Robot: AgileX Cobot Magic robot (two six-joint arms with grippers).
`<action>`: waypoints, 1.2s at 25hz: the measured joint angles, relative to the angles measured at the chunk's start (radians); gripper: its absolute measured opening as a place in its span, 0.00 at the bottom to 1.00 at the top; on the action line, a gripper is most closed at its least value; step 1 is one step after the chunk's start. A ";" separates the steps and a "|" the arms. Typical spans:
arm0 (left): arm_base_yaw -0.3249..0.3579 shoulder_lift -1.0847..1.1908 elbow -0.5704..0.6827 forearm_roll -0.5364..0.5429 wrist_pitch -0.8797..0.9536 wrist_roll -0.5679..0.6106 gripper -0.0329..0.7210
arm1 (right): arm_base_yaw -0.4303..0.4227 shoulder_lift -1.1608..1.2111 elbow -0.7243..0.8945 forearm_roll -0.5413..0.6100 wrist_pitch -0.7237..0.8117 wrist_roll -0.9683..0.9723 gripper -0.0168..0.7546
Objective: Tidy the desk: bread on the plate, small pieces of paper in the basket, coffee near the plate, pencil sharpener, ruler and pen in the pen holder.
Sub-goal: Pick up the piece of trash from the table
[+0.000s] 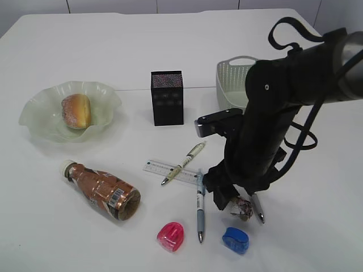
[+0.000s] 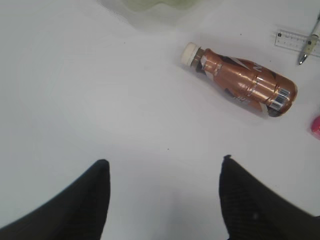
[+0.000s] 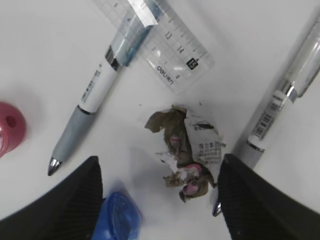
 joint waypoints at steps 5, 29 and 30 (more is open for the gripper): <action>0.000 0.000 0.000 0.000 0.000 0.000 0.70 | 0.000 0.041 0.000 0.000 -0.011 0.000 0.71; 0.000 0.000 0.000 0.000 -0.005 0.000 0.70 | 0.000 0.091 0.000 0.000 -0.044 -0.004 0.08; 0.000 0.000 0.000 0.000 -0.005 0.000 0.70 | 0.000 0.091 0.000 0.000 -0.044 -0.004 0.05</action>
